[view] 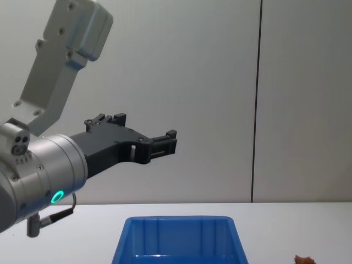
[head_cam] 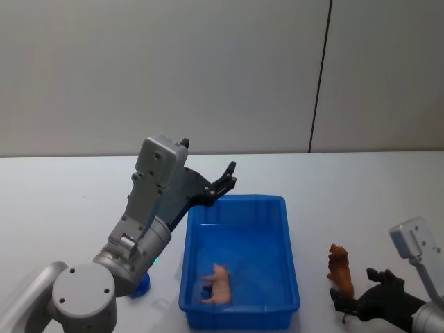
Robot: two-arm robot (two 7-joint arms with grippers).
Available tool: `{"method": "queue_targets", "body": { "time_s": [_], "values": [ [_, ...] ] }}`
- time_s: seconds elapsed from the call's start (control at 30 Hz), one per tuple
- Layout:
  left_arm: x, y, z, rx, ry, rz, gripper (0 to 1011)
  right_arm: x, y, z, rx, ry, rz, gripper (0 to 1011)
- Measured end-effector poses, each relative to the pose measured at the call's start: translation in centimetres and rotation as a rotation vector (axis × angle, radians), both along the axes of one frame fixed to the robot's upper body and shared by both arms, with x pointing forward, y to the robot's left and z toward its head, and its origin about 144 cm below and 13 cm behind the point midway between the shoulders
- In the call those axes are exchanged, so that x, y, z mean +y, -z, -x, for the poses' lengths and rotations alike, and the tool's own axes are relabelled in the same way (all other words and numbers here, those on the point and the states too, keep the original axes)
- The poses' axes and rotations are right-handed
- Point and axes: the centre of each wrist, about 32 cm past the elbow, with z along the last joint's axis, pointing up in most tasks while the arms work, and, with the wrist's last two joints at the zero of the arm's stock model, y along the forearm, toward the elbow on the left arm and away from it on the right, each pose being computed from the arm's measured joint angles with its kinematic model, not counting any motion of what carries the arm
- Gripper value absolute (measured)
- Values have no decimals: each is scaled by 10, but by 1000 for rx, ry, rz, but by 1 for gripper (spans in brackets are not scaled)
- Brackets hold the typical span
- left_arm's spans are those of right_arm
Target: Pick up the two dolls from the table and place them into the box.
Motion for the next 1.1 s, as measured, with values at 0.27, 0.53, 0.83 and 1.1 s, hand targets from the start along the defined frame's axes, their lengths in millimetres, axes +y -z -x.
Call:
{"method": "queue_targets", "body": {
  "time_s": [0.27,0.53,0.83,1.1],
  "values": [
    [0,0,0,0,0,0,1001,2,5,-2,29,-7,-2,846],
    [0,0,0,0,0,0,1001,4,5,-3,32,-9,-13,588],
    [0,0,0,0,0,0,1001,6,3,-3,-2,-4,-21,294],
    [0,0,0,0,0,0,1001,9,-3,-3,-78,-7,-27,284]
  ]
}}
